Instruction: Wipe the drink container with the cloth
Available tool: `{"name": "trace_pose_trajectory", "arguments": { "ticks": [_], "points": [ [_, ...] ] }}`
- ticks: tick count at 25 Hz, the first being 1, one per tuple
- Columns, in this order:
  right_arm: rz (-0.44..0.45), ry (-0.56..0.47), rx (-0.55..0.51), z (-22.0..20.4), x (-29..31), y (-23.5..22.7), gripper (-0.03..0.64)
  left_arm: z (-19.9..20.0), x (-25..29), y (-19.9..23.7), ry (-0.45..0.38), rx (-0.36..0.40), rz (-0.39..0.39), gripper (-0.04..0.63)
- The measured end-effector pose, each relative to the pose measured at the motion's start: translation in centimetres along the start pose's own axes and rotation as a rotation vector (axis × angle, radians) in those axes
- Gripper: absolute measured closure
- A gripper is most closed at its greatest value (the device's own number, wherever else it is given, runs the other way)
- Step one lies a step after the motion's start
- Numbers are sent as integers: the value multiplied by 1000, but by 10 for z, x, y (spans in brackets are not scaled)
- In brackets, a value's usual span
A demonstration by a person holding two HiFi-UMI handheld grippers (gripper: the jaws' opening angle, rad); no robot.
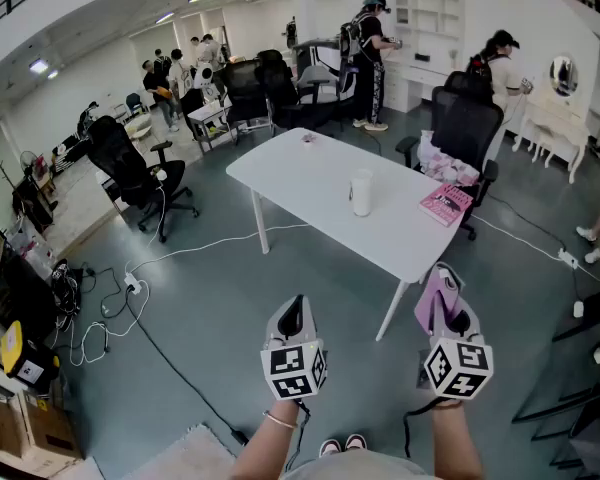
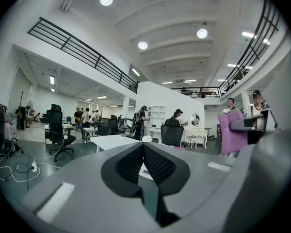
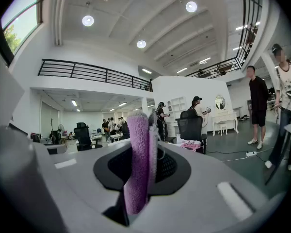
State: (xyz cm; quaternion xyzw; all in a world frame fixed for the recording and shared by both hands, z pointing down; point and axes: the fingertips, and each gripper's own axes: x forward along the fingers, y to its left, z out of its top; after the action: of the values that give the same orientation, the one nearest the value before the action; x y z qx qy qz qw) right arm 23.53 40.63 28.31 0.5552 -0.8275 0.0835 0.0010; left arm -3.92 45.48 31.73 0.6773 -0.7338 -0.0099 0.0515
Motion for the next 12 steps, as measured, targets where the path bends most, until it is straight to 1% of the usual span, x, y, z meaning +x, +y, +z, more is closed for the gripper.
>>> {"name": "trace_pose_trajectory", "arguments": {
  "ticks": [6, 9, 12],
  "points": [
    [1, 8, 3, -4, -4, 3, 549, -1, -5, 3, 3, 5, 1, 595],
    [9, 4, 44, -6, -4, 4, 549, -1, -6, 4, 7, 11, 0, 595],
    [-9, -6, 70, -10, -8, 0, 548, -3, -10, 4, 14, 19, -3, 595]
  ]
}}
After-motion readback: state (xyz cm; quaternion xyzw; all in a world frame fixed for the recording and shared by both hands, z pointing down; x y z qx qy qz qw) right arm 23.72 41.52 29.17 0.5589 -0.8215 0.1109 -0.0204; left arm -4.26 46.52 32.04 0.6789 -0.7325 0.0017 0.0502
